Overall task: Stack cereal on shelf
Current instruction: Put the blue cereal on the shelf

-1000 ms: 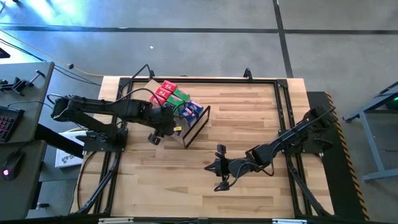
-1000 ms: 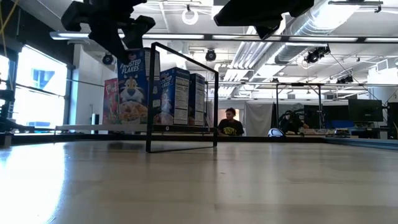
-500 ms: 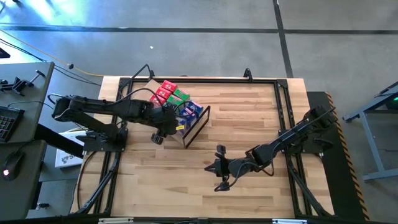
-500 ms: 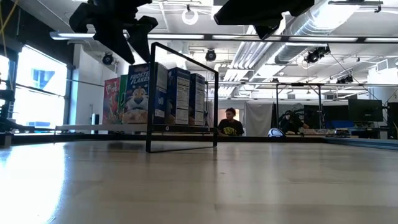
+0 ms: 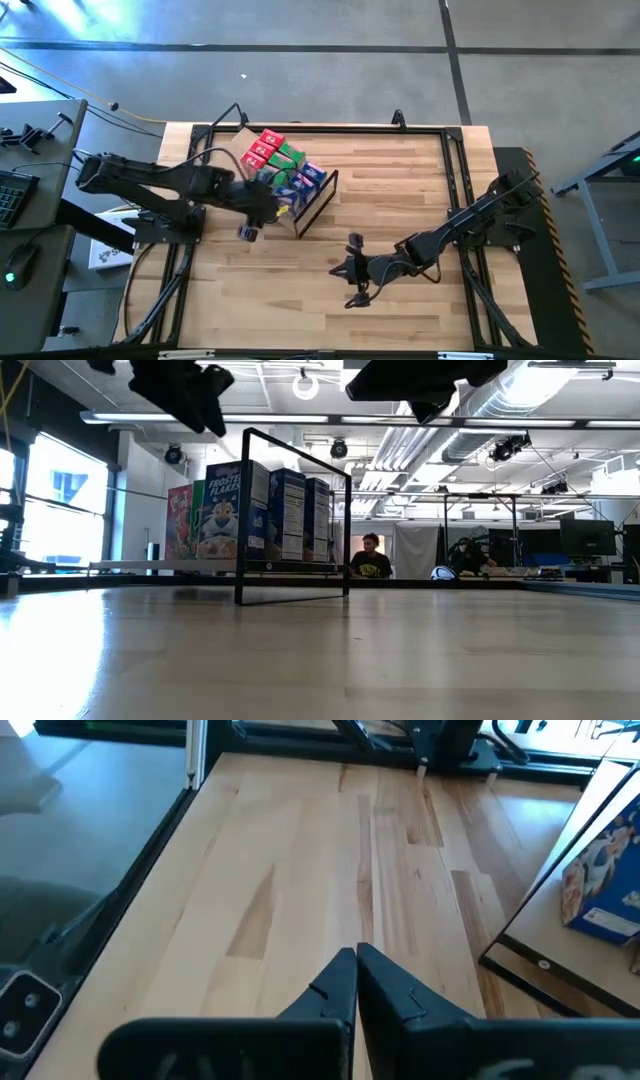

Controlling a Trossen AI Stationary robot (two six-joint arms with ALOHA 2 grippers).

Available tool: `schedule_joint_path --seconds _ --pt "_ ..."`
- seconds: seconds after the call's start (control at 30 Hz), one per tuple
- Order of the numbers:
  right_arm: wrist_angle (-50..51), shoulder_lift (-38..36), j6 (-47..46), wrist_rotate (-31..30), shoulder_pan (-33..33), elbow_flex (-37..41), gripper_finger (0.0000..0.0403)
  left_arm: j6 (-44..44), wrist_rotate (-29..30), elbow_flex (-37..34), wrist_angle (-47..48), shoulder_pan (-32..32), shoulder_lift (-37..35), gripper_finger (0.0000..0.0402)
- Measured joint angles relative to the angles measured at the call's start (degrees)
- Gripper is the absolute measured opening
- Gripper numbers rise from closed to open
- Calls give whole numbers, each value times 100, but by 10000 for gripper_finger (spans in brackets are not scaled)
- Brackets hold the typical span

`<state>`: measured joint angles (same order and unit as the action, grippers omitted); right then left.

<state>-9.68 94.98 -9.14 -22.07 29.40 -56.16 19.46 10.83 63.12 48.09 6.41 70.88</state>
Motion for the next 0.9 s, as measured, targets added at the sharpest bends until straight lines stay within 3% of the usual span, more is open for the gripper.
schedule_joint_path --seconds 0.13,0.27,0.37,0.53,0.9 --pt "235 0 -88 -5 64 0 0 -1251 166 -809 -406 361 -435 136" --pt "557 0 -245 -250 153 2 0 -2588 1319 -2076 -1260 663 -897 79" --pt "605 0 -257 -328 198 2 0 -3368 1671 -2902 -2372 695 -1119 42" --pt "587 0 -248 -345 208 2 0 -3710 2050 -3670 -3805 646 -1204 11" --pt "562 0 -237 -344 175 2 0 -3272 2086 -3813 -4692 318 -953 11"
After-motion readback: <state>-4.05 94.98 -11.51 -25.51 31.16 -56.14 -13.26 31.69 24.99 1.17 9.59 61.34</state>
